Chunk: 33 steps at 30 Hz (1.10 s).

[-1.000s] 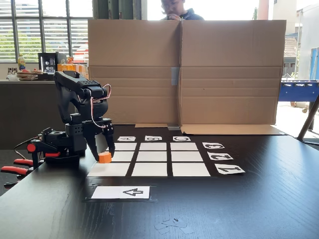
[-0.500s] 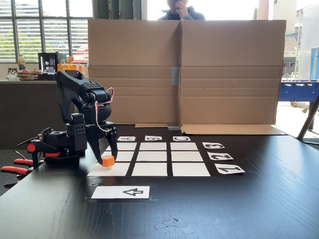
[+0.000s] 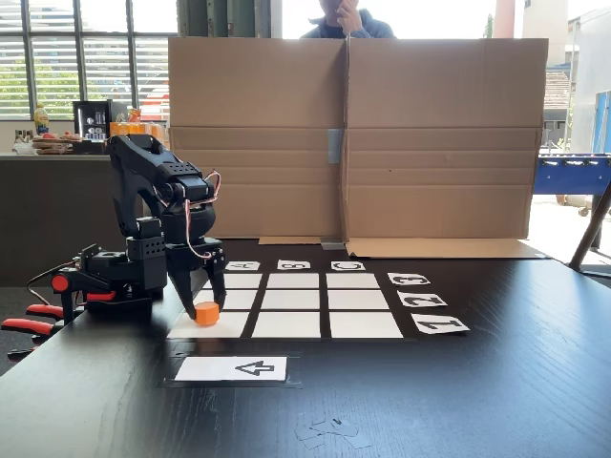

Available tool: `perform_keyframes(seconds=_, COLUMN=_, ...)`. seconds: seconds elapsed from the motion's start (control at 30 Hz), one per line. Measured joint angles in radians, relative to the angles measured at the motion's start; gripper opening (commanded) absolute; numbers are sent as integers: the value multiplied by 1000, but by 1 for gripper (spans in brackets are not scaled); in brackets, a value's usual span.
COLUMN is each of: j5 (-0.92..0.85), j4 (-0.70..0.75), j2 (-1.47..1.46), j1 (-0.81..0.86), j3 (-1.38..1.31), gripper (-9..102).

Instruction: Pick up the round, orange token and place it in the grid on square A1.

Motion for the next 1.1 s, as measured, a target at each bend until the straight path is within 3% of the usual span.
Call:
perform_keyframes(seconds=0.23, j5=0, j4=-14, j2=-12, j1=0, j3=0, gripper=12)
perform_keyframes(seconds=0.77, j5=0, j4=-44, j2=-29, j1=0, j3=14, gripper=28)
perform_keyframes(seconds=1.1, j5=0, j4=-66, j2=-32, j1=12, j3=14, gripper=32)
